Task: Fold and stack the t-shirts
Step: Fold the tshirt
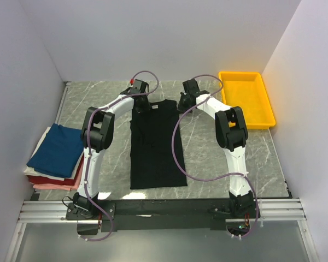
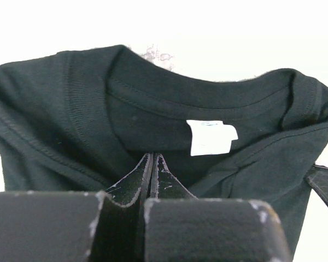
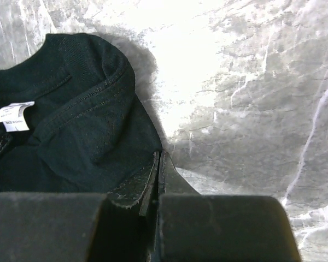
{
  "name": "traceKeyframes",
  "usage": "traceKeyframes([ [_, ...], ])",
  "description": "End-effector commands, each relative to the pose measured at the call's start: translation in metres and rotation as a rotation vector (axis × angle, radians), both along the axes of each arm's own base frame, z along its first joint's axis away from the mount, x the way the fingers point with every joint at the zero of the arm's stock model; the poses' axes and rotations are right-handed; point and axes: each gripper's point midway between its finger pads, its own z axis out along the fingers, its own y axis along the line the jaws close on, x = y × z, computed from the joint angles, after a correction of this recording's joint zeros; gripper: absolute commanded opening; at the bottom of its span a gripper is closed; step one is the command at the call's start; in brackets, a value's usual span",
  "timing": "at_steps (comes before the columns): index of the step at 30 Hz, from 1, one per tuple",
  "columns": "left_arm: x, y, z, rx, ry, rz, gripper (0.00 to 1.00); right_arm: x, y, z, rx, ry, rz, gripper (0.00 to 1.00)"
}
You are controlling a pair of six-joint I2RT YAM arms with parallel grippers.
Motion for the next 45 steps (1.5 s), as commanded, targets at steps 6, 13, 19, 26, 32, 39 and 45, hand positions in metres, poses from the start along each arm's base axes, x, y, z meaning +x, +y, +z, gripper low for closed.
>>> traceKeyframes([
  [6,0.025,0.014,0.047,0.009,-0.121,0.010,0.07,0.009,-0.020,0.025,-0.025,-0.036,-0.029,0.12],
  [13,0.018,0.029,0.124,-0.013,-0.256,0.073,0.33,0.010,-0.020,0.064,0.008,-0.094,-0.021,0.44],
  [19,-0.031,0.056,0.128,-0.023,-0.187,0.253,0.23,-0.028,-0.023,0.105,0.075,-0.141,-0.038,0.47],
  [26,-0.121,0.059,0.120,-0.141,-0.141,0.323,0.26,-0.124,-0.031,0.114,0.189,-0.138,-0.019,0.47],
  [32,-0.209,0.050,0.089,-0.171,-0.063,0.220,0.27,-0.217,-0.034,0.099,0.284,-0.093,0.068,0.46],
  [39,-0.263,0.031,0.067,-0.207,-0.008,0.140,0.12,-0.258,-0.006,0.099,0.324,-0.094,0.180,0.45],
  [45,-0.251,0.039,0.048,-0.105,-0.003,0.178,0.08,-0.258,0.004,0.092,0.341,-0.077,0.195,0.44],
])
